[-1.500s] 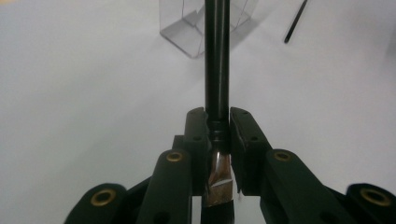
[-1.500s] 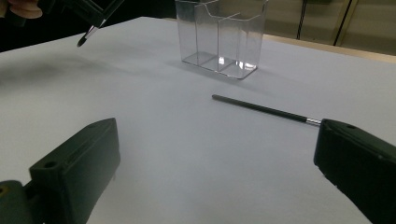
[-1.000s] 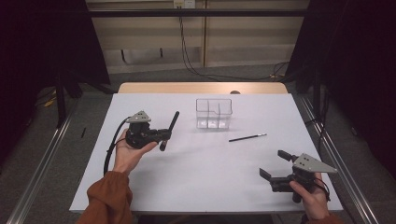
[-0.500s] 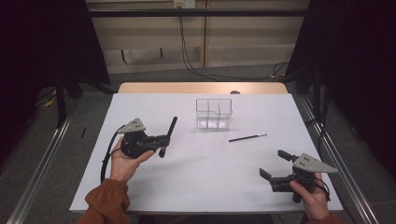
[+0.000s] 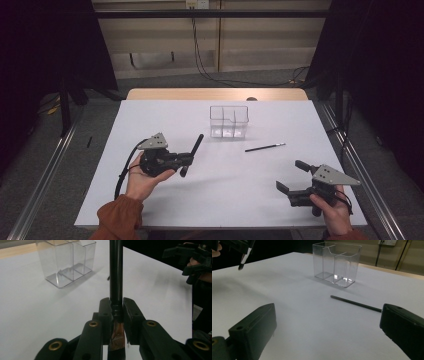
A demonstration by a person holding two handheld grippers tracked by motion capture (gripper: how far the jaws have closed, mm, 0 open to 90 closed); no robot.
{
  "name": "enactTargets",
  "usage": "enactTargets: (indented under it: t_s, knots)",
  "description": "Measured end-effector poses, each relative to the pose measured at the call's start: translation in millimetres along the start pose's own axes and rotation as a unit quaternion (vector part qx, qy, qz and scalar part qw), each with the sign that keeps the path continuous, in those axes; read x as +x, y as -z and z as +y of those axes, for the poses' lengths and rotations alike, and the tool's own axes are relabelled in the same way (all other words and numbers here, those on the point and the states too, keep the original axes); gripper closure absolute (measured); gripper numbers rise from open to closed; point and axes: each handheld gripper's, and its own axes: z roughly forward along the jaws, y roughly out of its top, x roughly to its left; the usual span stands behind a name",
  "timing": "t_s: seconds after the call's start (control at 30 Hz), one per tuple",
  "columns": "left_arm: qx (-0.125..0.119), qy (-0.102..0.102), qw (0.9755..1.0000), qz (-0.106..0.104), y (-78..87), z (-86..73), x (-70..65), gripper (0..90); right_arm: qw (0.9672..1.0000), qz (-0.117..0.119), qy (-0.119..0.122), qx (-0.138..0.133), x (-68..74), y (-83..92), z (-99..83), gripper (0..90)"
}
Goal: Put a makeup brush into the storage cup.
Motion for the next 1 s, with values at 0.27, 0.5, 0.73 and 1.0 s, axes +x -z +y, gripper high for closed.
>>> enactTargets:
  t_s: [0.27, 0.5, 0.73, 1.0]
  knots:
    - [0.009, -0.014, 0.9996, -0.025, -12.0, 6.7, -13.8, 78.0, 0.9998, 0.02, -0.006, -0.001, 4.0, -5.8, 2.7, 1.1]
    - [0.019, -0.028, 0.9985, -0.044, -21.1, 9.5, -26.3, 78.0, 0.9995, 0.031, -0.006, -0.007, 6.4, -14.5, 8.0, 0.2]
    - [0.016, -0.036, 0.9978, -0.053, -23.9, 19.7, -35.8, 78.0, 0.9982, 0.053, -0.019, -0.017, 11.4, -26.3, 21.7, 0.0]
    - [0.033, -0.054, 0.9955, -0.071, -36.2, 26.3, -47.4, 78.0, 0.9975, 0.068, -0.011, -0.013, 16.6, -41.4, 36.5, 0.2]
